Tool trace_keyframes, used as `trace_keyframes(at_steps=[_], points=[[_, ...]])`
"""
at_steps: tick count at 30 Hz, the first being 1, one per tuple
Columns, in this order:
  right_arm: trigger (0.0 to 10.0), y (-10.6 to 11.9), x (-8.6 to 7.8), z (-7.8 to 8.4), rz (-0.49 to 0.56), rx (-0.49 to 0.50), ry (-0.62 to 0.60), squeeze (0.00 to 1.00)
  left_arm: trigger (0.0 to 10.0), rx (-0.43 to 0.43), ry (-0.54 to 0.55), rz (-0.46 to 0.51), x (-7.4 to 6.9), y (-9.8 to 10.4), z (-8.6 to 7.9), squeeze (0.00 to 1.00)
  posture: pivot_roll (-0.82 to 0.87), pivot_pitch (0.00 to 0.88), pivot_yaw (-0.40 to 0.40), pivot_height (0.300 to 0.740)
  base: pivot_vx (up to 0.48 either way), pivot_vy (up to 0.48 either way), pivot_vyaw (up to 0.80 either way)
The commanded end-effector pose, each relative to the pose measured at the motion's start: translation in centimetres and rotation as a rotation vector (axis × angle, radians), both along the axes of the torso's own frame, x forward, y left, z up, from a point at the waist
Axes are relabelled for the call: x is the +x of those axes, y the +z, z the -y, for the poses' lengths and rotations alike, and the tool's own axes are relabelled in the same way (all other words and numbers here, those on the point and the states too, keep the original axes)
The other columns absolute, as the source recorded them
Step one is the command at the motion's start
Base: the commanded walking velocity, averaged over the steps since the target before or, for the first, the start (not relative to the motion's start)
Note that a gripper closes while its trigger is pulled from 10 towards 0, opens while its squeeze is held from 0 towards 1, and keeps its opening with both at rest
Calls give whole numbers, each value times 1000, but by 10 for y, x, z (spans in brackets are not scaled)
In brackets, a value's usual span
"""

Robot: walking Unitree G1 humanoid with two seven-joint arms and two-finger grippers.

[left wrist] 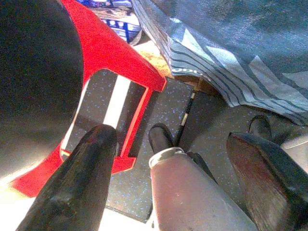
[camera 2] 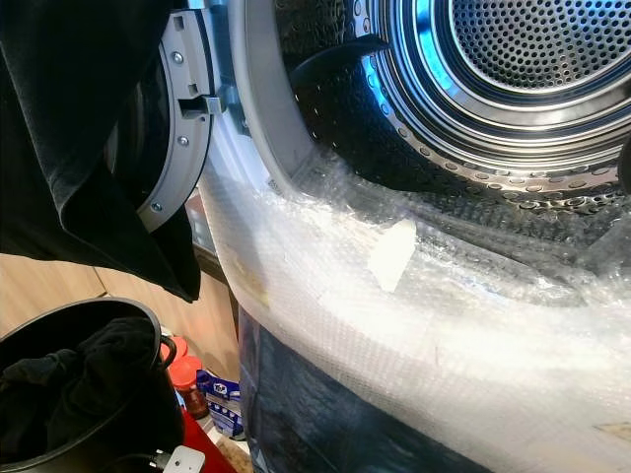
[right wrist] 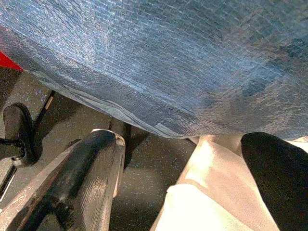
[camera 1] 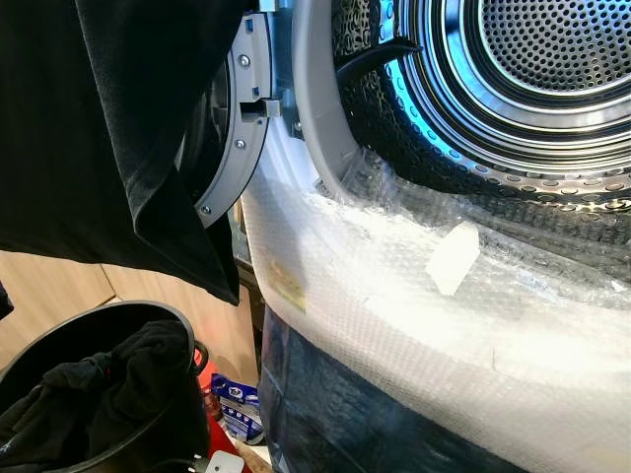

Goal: Clothes washing

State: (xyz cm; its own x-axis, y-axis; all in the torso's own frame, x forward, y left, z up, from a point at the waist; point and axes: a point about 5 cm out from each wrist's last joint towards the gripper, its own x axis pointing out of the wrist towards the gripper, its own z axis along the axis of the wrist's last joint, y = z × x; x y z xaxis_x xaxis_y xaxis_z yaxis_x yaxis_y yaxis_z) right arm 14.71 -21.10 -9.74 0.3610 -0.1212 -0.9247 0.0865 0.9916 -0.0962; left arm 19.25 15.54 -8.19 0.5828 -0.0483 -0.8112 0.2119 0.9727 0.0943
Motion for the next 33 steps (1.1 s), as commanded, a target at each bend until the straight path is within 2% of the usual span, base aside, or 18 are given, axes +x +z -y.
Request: trace_keyframes(at_steps=[1, 10, 16, 27, 29, 30, 31, 32, 33], points=[[10000, 6, 19, -15, 106, 34, 91, 0, 10000, -34, 82, -68, -29, -13, -5, 0, 38, 0, -68, 740, 0, 0, 0], [10000, 7, 24, -25, 112, 33, 159, 0, 10000, -27, 82, -76, -36, -15, -9, 0, 45, 0, -54, 740, 0, 0, 0], [10000, 5, 20, -28, 98, 25, 205, 0, 10000, -25, 69, -90, -41, -17, -9, 0, 33, 0, -45, 740, 0, 0, 0], [10000, 2, 14, -26, 77, 14, 226, 0, 10000, -24, 59, -86, -40, -17, -10, 0, 38, 0, -54, 740, 0, 0, 0], [10000, 1, 12, -23, 59, 4, 196, 0, 10000, 9, 13, -50, -34, -14, -11, 0, 35, 0, -49, 740, 0, 0, 0], [10000, 0, 10, -22, 40, -9, 192, 0, 10000, 38, -60, -13, -29, -11, -8, 0, 35, 0, -49, 740, 0, 0, 0], [10000, 0, 10, -22, 40, -9, 192, 0, 10000, 38, -60, -13, -29, -11, -8, 0, 35, 0, -49, 740, 0, 0, 0], [10000, -1, 6, -19, 14, -24, 177, 0, 10000, 65, -158, 34, -21, -7, -4, 0, 45, 0, -46, 740, 0, 0, 0], [10000, -2, 3, -18, 2, -25, 164, 0, 10000, 63, -190, 53, -18, -5, -2, 0, 55, 0, -40, 740, 0, 0, 0]])
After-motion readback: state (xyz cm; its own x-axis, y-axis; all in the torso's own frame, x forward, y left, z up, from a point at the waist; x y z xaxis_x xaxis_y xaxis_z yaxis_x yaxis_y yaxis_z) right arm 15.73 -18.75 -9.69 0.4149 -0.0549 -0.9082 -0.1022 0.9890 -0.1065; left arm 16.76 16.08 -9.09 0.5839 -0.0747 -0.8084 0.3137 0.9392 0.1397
